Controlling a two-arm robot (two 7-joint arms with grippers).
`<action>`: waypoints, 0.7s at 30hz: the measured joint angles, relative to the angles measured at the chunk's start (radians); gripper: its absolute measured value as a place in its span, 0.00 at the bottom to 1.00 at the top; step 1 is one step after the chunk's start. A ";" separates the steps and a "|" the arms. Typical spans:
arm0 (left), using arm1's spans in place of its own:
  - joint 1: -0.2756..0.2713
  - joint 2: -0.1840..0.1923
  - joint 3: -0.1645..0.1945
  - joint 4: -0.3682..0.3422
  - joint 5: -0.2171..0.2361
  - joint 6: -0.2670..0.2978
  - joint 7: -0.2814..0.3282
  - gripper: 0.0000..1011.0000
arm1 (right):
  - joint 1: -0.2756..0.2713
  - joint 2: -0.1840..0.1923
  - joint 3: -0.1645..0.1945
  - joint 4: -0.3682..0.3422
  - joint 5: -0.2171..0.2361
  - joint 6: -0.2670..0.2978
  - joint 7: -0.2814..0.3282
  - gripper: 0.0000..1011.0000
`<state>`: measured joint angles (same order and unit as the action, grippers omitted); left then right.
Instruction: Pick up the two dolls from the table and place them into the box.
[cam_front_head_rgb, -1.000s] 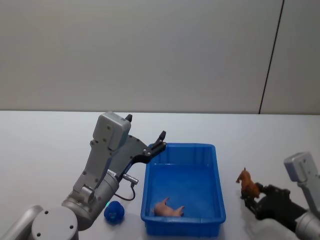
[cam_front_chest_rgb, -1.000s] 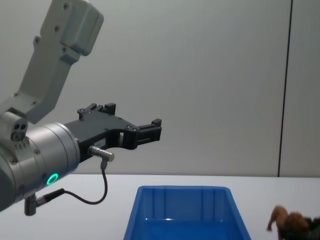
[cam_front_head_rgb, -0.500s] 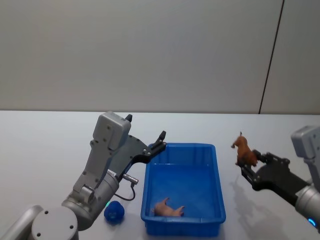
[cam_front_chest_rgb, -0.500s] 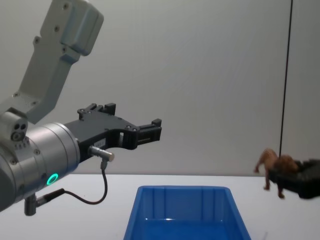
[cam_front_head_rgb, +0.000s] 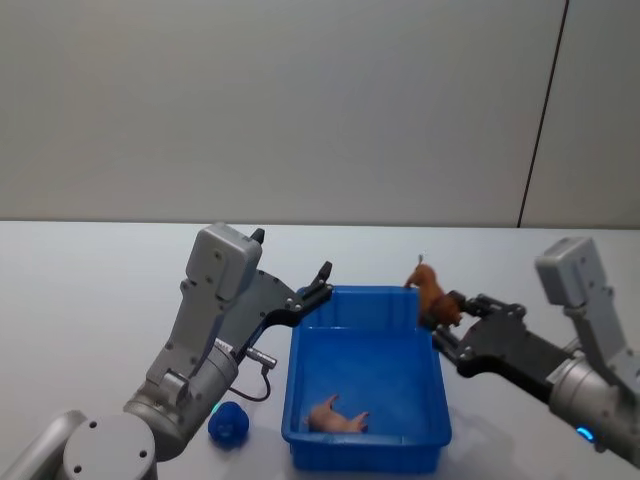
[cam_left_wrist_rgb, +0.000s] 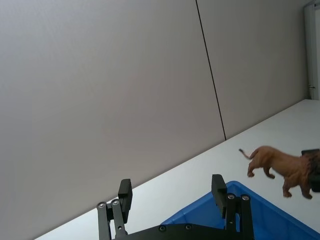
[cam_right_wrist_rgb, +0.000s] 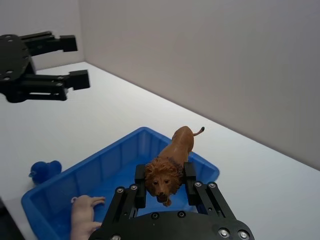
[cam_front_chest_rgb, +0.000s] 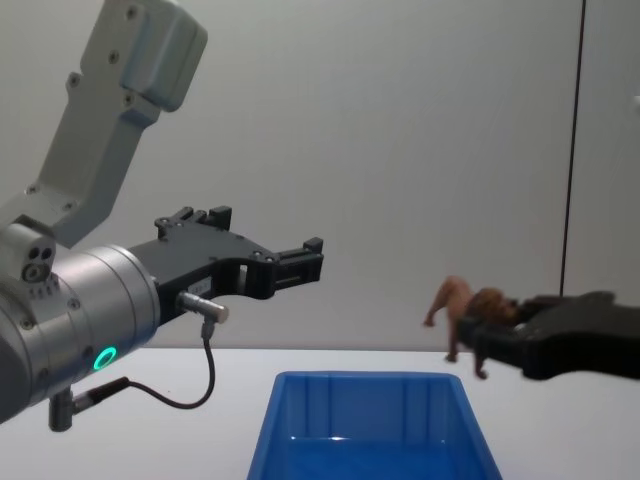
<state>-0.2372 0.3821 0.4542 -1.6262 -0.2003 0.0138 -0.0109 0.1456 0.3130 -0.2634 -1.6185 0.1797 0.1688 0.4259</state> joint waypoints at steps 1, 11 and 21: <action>0.000 0.000 0.000 0.000 0.000 0.000 0.000 0.99 | 0.002 -0.004 -0.004 0.004 -0.003 0.000 0.004 0.42; 0.000 0.000 0.000 0.000 0.000 0.000 0.000 0.99 | 0.015 -0.034 -0.043 0.051 -0.050 -0.005 0.029 0.60; 0.000 0.000 0.000 0.000 0.000 0.000 0.000 0.99 | 0.012 -0.032 -0.042 0.065 -0.033 -0.020 0.013 0.90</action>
<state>-0.2372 0.3821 0.4542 -1.6262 -0.2004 0.0138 -0.0109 0.1580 0.2807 -0.3058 -1.5533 0.1468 0.1487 0.4391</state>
